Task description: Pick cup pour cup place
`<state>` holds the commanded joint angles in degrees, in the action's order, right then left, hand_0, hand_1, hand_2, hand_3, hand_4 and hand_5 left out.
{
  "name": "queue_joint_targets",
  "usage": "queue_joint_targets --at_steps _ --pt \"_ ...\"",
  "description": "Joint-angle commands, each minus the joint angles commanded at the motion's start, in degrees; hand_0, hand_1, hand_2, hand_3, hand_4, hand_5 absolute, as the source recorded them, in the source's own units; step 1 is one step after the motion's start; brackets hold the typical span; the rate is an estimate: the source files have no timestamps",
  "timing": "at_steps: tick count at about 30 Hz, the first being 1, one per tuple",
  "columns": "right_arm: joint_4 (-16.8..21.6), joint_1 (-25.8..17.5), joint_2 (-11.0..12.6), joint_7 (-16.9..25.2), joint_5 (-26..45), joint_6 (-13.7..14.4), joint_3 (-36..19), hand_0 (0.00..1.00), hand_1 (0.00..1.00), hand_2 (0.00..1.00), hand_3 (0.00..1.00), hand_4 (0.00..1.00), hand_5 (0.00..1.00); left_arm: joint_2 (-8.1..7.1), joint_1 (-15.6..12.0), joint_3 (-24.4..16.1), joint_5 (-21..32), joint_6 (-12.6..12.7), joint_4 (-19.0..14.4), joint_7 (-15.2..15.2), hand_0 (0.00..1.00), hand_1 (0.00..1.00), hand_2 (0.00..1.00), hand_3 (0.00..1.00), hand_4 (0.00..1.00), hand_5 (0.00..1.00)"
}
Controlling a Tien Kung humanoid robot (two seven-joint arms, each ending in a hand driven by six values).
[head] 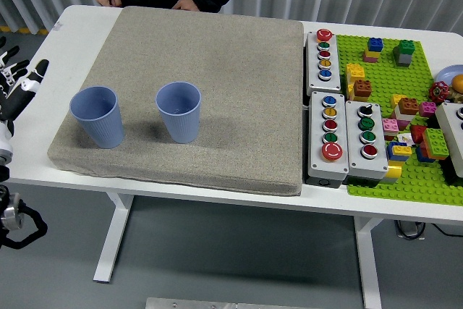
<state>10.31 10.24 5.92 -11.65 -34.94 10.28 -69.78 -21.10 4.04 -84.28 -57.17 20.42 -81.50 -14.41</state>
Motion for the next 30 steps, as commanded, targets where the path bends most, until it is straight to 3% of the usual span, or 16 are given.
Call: queue_joint_targets --at_steps 4,5,6,11,18,30 --pt "0.00 0.16 0.13 0.12 0.57 0.07 0.37 0.719 0.678 0.714 0.684 0.300 0.323 -1.59 3.69 -2.43 9.68 -2.05 2.59 -1.01 0.842 0.858 0.949 0.972 0.926 0.998" --pt "0.00 0.19 0.17 0.13 0.64 0.07 0.46 0.719 0.678 0.714 0.684 0.300 0.323 -2.15 4.71 -2.90 11.78 -2.40 3.49 -1.12 0.945 0.960 0.998 0.998 0.910 0.998" --pt "0.00 0.21 0.20 0.13 0.67 0.07 0.52 0.719 0.678 0.714 0.684 0.300 0.323 -2.65 6.00 -3.27 14.33 -2.73 4.71 -1.17 0.945 0.960 0.998 0.998 0.910 0.998" --pt "0.00 0.33 0.32 0.19 1.10 0.14 0.89 0.718 0.678 0.713 0.682 0.300 0.321 -4.71 9.81 -3.85 20.20 -3.84 8.87 -1.82 0.977 0.976 0.998 0.998 0.896 0.998" --pt "0.00 0.60 0.41 0.24 1.44 0.17 1.13 0.718 0.678 0.713 0.683 0.301 0.319 -6.09 12.71 -3.94 29.99 -6.03 13.52 -3.23 0.982 0.975 0.998 0.998 0.895 0.998" --pt "0.00 0.56 0.33 0.17 1.25 0.12 0.94 0.719 0.678 0.713 0.683 0.303 0.315 -5.65 12.36 -4.58 29.03 -5.54 14.08 -3.36 0.977 0.972 0.998 0.998 0.892 0.998"
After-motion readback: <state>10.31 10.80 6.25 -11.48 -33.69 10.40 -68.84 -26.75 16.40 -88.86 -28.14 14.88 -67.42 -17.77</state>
